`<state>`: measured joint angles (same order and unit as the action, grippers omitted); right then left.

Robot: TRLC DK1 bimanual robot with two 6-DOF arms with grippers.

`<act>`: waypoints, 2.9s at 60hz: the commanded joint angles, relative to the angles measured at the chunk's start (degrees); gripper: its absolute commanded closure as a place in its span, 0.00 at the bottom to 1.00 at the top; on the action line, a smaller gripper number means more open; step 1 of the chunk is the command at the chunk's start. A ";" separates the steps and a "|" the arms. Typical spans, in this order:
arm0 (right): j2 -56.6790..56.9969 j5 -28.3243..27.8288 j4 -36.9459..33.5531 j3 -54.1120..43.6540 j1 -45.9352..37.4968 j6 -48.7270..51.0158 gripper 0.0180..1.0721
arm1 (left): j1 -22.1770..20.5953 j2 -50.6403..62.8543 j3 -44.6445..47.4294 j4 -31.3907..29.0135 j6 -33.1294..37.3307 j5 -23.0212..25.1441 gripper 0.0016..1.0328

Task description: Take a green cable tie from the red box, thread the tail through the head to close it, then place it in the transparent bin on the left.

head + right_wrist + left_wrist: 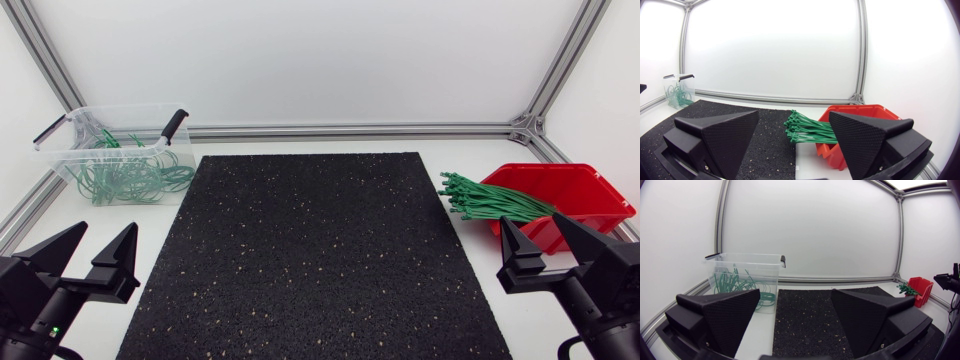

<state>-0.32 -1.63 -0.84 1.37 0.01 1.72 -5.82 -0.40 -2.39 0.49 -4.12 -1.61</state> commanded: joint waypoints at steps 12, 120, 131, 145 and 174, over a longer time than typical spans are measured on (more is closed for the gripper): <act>0.67 0.40 0.40 -1.37 0.78 0.66 0.03 | -0.42 -0.39 2.31 -0.67 -1.07 -0.41 0.04; -72.63 -15.33 -53.12 68.51 -9.85 46.18 0.05 | 0.90 -0.30 2.31 -1.02 -1.07 -0.41 0.04; -78.78 -15.51 -53.56 68.42 -10.65 57.08 0.09 | 1.34 -0.21 2.31 -1.02 -1.07 -0.41 0.04; -84.50 -15.16 -53.83 67.01 -13.37 71.15 0.07 | 1.61 -0.12 2.31 -1.11 -1.07 -0.41 0.04; -86.87 -11.56 -39.85 51.98 -12.49 86.09 0.07 | 1.61 -0.04 2.31 -1.28 -1.07 -0.41 0.04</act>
<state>-86.54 -14.13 -42.50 55.96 -13.41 85.38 -4.56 -0.38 -2.39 0.47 -4.12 -1.61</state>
